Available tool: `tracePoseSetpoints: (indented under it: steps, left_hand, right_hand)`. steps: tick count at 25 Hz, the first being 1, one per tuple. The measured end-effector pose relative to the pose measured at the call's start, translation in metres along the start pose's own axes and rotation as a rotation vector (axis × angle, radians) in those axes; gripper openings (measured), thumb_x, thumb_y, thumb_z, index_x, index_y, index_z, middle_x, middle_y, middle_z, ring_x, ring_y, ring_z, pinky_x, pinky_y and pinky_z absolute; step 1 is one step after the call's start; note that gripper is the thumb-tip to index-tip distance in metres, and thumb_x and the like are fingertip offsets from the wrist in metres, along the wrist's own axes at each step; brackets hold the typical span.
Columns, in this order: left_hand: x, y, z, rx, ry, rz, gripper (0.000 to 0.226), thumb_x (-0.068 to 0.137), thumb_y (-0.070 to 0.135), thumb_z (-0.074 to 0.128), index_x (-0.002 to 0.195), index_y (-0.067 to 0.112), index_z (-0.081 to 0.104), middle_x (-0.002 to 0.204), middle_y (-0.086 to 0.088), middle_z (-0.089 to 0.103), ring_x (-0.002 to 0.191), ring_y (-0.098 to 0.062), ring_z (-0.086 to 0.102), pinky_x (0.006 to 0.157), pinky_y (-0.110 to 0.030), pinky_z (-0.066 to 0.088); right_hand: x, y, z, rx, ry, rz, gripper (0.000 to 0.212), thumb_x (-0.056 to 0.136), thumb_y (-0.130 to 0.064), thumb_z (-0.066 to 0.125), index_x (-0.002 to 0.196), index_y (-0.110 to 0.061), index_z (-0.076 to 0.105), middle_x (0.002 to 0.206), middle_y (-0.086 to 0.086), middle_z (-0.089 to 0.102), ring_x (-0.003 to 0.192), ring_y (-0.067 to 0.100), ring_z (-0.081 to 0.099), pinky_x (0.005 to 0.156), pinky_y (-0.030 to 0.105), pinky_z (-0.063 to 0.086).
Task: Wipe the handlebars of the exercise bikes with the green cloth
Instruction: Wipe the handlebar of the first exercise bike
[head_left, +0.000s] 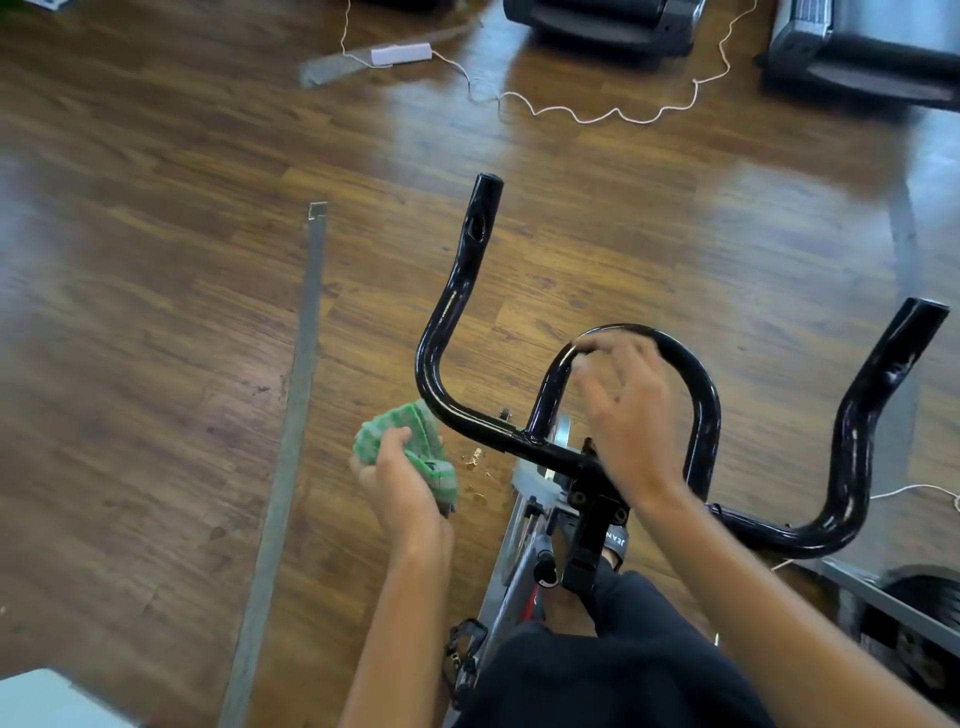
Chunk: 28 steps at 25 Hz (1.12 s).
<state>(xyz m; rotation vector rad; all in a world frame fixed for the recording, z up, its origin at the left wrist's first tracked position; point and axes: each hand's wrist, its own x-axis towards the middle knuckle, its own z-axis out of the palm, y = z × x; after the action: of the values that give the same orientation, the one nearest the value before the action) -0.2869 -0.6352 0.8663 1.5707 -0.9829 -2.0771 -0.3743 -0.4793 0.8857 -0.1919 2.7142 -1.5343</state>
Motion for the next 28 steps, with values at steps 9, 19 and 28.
tracePoseSetpoints:
  steps: [9,19,28]
  left_hand:
    - [-0.024,0.022,0.009,-0.016,-0.587,-0.127,0.045,0.078,0.014,0.069,0.119,-0.005,0.065,0.115,-0.028,0.068,0.106,-0.038,0.068,0.094,-0.054,0.053]
    - [0.025,0.041,0.041,0.49,-0.223,0.527,0.02,0.098,0.036,0.058,0.099,0.018,0.066,0.102,-0.001,0.066,0.087,-0.006,0.059,0.073,-0.017,0.048]
    - [0.086,0.068,0.094,0.633,-0.582,0.12,0.041,0.107,0.04,0.033,0.122,0.018,0.064,0.11,-0.001,0.07,0.096,-0.013,0.062,0.082,-0.028,0.049]
  right_hand:
    - [-0.025,-0.047,0.014,0.494,-0.646,0.321,0.033,0.087,-0.024,0.074,0.118,-0.021,0.065,0.109,-0.002,0.075,0.105,0.014,0.07,0.088,0.025,0.054]
    - [-0.005,-0.041,0.004,0.561,-0.406,0.446,0.031,0.099,-0.015,0.056,0.125,-0.031,0.06,0.114,0.001,0.072,0.1,0.021,0.071,0.087,0.042,0.058]
    - [-0.006,-0.05,0.092,-0.752,-0.528,-0.193,0.045,0.099,-0.015,0.042,0.143,-0.011,0.036,0.124,0.012,0.064,0.109,0.036,0.061,0.082,0.041,0.045]
